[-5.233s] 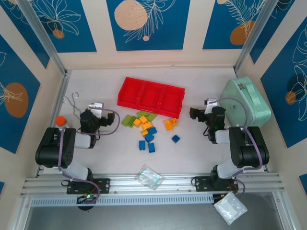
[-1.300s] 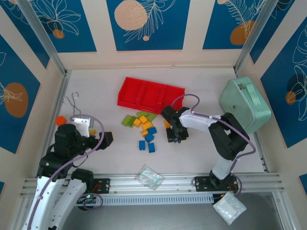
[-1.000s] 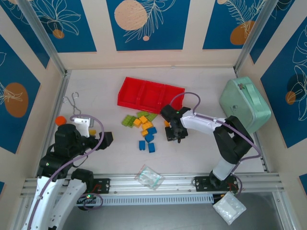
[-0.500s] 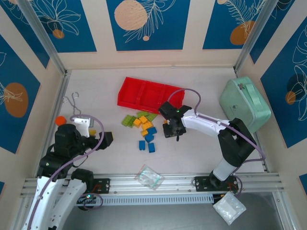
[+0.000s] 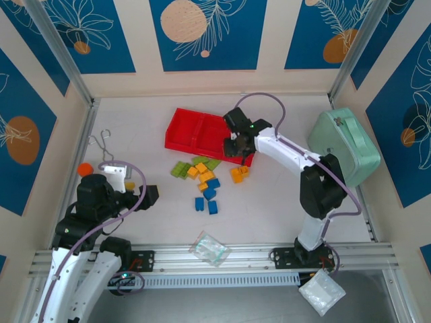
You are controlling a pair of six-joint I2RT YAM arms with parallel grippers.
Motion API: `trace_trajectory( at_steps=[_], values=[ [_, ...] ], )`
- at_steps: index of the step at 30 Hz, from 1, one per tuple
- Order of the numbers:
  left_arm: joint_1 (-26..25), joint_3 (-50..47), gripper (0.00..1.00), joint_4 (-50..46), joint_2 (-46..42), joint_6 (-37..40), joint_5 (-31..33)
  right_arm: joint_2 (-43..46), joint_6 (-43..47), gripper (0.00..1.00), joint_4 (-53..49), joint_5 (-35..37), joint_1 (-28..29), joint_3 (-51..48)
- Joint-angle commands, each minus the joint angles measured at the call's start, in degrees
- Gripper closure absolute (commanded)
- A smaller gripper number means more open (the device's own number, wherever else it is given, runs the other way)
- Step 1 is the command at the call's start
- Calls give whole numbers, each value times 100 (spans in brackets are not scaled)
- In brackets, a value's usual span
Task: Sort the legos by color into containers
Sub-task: Place the lego in the container.
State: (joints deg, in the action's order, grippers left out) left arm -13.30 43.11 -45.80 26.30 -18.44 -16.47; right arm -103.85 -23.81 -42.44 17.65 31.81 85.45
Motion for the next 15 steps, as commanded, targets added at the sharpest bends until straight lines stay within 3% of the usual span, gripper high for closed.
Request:
trace_trajectory(
  at_steps=[1,7,15],
  values=[
    [-24,-75,1,134,-73,7,-41,-379,249,67,-10,-263,-287,447],
    [-19,-80,1,153,-55,7,-58,-911,387,61,-133,-309,-651,977],
    [-26,-83,1,155,-12,15,-58,-838,299,27,-188,-276,-642,982]
  ],
)
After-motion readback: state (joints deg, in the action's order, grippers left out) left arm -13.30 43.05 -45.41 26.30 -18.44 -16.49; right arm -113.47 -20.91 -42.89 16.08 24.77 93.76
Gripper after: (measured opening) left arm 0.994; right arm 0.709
